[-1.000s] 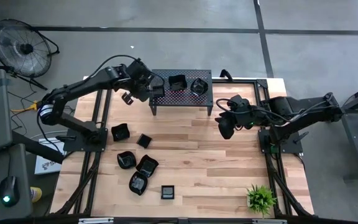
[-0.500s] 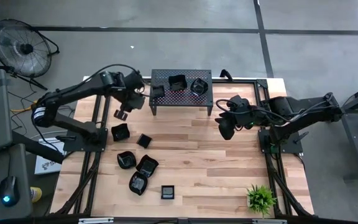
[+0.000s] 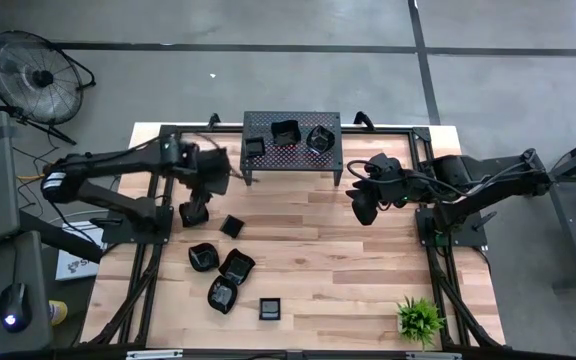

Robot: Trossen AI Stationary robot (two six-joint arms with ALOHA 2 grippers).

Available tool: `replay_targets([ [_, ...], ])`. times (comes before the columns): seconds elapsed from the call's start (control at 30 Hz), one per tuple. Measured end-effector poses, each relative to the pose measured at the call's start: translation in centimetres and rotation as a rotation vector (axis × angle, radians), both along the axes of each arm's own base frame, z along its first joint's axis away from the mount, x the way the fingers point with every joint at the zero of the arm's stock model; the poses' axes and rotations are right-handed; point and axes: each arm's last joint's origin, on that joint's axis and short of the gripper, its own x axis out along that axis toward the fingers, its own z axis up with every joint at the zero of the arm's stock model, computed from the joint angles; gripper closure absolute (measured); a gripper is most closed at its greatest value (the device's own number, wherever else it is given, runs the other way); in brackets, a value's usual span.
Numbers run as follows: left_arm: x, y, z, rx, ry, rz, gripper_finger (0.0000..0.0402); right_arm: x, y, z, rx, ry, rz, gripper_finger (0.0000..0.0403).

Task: Pick & Place Mini shaped plates
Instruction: Stack the distorted square plate on top of the distorted square plate on the shelf

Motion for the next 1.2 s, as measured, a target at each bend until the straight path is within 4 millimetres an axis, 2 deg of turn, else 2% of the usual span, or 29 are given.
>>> replay_targets([
  [0.17, -2.2, -1.6, -2.2, -0.060, -0.037, 0.118, 0.0278, 0.0, 0.0, 0.0, -0.001, 0.001, 0.004, 0.0253],
  [0.4, -4.5, -3.5, -3.5, -0.090, -0.065, 0.230, 0.0278, 0.0, 0.0, 0.0, -0.005, 0.002, 0.007, 0.0253],
  [0.8, -5.3, -6.4, -6.7, -0.019, -0.034, 0.360, 0.0278, 0.0, 0.0, 0.0, -0.009, 0.000, -0.003, 0.0253],
  [1.2, -5.5, -8.0, -10.7, -0.055, -0.079, 0.300, 0.0278, 0.0, 0.0, 0.0, -0.009, -0.001, -0.006, 0.0253],
])
